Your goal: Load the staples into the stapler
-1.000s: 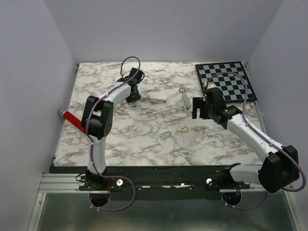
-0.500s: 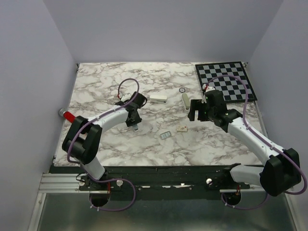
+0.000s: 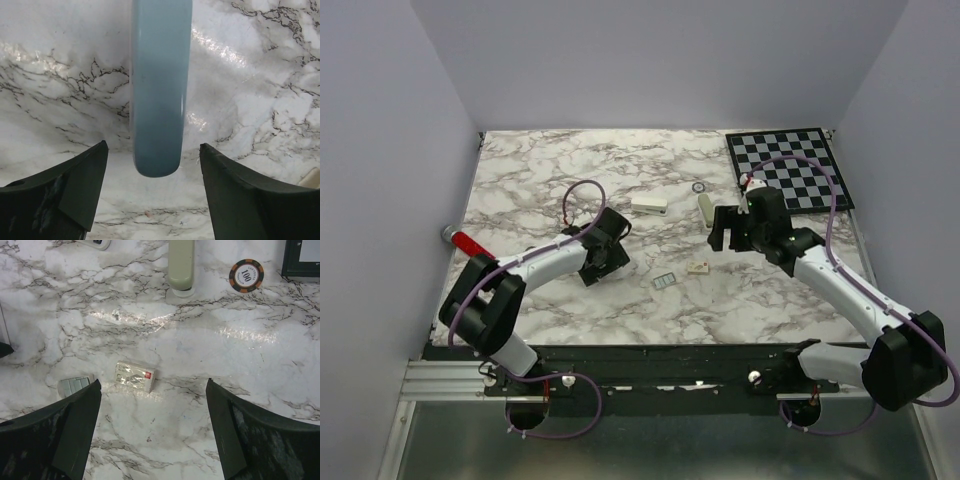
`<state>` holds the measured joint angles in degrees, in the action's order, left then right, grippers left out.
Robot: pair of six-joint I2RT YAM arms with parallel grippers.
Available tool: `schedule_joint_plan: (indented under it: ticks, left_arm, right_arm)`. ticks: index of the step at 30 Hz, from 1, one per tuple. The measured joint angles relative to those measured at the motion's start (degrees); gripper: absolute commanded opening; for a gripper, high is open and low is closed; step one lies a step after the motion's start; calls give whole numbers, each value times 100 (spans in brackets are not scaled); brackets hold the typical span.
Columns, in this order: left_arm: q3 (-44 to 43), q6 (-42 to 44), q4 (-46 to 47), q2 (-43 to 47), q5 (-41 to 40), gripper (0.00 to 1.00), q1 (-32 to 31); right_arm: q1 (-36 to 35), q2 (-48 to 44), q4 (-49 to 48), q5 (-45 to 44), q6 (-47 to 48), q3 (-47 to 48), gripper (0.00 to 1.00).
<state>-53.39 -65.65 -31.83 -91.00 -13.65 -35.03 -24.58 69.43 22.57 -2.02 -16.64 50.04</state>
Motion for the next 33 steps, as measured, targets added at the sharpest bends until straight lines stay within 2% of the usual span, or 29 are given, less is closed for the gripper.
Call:
schedule_joint_plan:
  ticks: [7,19,26,30,33]
  left_arm:
    - [474,-501,444,487,219,84,13]
    - [330,-509,1668,-35,378,86,13]
    - [243,79,2087,-122,955,89,13]
    - [157,1045,1613,538,940,89,13]
    - [-236,1845,1165,957,741,89,13]
  right_arm:
    - [-79,-11,0,9,-2,0,92]
    - [-98,-151,0,11,26,0,93]
    - [-98,-162,33,-118,262,0,93]
    - [-98,-319,68,-98,468,0,93]
    - [-98,-564,59,4,629,-22,93]
